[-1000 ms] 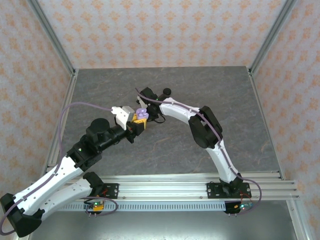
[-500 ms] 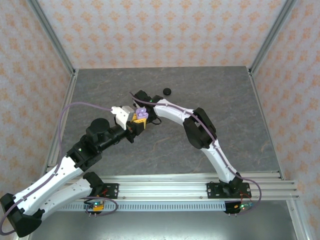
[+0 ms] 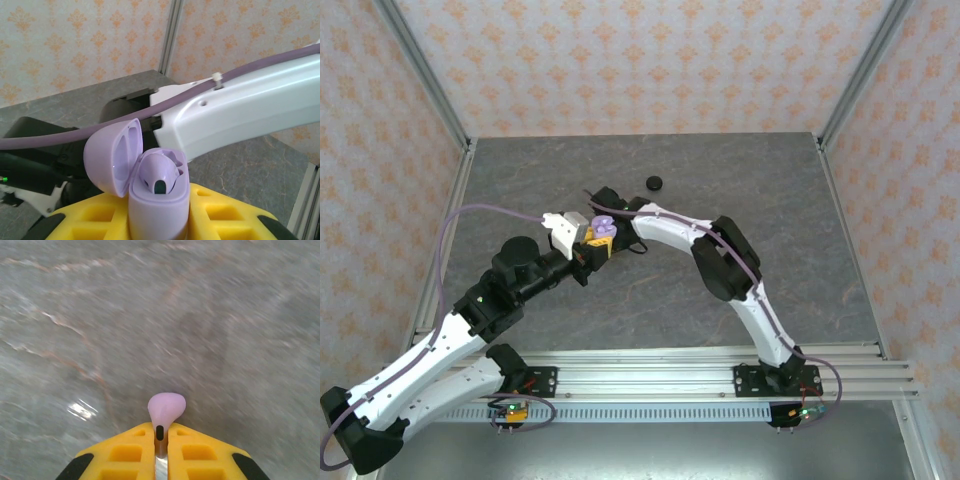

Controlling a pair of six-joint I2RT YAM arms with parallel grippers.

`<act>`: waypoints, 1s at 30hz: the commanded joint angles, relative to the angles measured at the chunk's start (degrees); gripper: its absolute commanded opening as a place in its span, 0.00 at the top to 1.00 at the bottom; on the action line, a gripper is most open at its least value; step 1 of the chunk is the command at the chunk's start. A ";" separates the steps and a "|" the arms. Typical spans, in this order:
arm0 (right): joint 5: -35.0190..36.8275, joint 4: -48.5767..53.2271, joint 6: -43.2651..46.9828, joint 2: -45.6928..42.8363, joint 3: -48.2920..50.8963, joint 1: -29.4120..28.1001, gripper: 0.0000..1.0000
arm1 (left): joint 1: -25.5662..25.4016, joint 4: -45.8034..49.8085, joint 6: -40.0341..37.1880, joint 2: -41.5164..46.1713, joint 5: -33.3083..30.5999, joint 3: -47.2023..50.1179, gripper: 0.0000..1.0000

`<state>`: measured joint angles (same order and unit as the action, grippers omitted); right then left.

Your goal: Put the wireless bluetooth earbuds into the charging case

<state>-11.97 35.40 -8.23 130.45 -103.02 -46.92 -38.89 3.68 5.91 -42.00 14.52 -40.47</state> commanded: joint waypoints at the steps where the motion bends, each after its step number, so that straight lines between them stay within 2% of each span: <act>1: 4.64 -2.42 -2.35 -7.18 7.74 1.95 0.89 | 0.31 -0.18 -0.18 0.52 0.29 -1.63 0.73; 8: 5.82 -5.35 -3.66 -19.30 24.11 5.95 0.89 | 0.31 -1.75 0.30 -0.89 1.14 -1.56 0.73; 13: 6.68 -4.48 -2.97 -24.18 30.88 7.34 0.89 | 0.32 -2.83 0.50 -1.99 1.67 -1.70 0.73; 19: 7.01 -3.69 -2.81 -24.59 33.80 7.40 0.88 | 0.32 -3.50 0.54 -3.18 2.07 -1.84 0.73; 30: 7.25 -2.61 -3.98 -22.83 32.84 7.45 0.85 | 0.31 -3.68 0.59 -3.54 1.93 -1.64 0.73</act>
<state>-6.81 31.44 -11.20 107.04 -69.49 -39.38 -38.89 2.09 6.11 -45.65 16.05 -40.47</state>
